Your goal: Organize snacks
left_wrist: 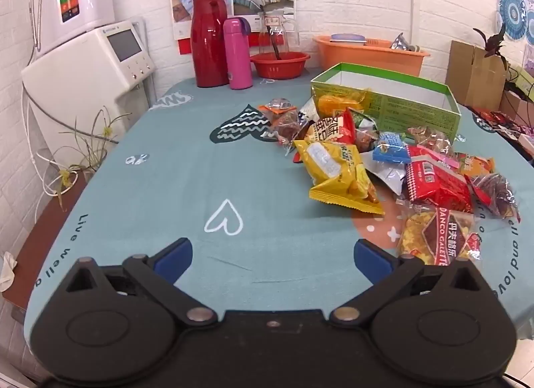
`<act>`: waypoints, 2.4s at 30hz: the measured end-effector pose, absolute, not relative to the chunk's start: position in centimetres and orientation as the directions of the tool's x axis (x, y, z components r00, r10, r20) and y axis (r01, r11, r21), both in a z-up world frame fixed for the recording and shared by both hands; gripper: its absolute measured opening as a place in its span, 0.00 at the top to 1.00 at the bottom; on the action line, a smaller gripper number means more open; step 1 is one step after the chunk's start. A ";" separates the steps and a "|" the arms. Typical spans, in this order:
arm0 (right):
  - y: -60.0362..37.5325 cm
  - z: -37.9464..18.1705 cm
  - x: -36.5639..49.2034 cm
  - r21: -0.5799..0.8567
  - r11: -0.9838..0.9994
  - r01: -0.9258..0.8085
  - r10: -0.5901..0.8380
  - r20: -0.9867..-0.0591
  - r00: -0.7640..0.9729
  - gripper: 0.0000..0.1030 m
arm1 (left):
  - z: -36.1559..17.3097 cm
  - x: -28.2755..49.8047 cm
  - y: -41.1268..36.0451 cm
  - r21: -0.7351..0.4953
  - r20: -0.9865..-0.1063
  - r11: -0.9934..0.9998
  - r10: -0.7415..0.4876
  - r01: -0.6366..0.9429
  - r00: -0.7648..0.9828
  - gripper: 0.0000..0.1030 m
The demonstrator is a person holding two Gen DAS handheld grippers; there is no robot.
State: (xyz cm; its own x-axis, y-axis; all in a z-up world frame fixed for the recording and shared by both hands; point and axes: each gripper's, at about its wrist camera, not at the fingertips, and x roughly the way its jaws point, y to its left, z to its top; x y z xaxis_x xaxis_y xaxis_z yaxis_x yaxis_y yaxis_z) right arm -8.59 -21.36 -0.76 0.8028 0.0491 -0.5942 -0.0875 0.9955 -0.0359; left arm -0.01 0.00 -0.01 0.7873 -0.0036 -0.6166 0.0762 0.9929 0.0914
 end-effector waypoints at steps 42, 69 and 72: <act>-22.1 -1.4 -7.9 0.005 0.998 -0.060 0.051 -0.615 0.787 0.00 | -0.1 0.4 -1.5 0.064 -0.630 0.989 -0.065 0.135 0.774 0.00; -21.6 -3.1 -6.2 0.050 0.997 -0.064 0.081 -0.651 0.754 0.00 | -0.9 1.6 -2.8 0.041 -0.642 0.979 -0.125 0.197 0.756 0.00; -21.7 -3.3 -6.0 0.048 0.997 -0.065 0.080 -0.658 0.749 0.00 | -1.0 1.8 -2.8 0.043 -0.638 0.980 -0.124 0.196 0.760 0.00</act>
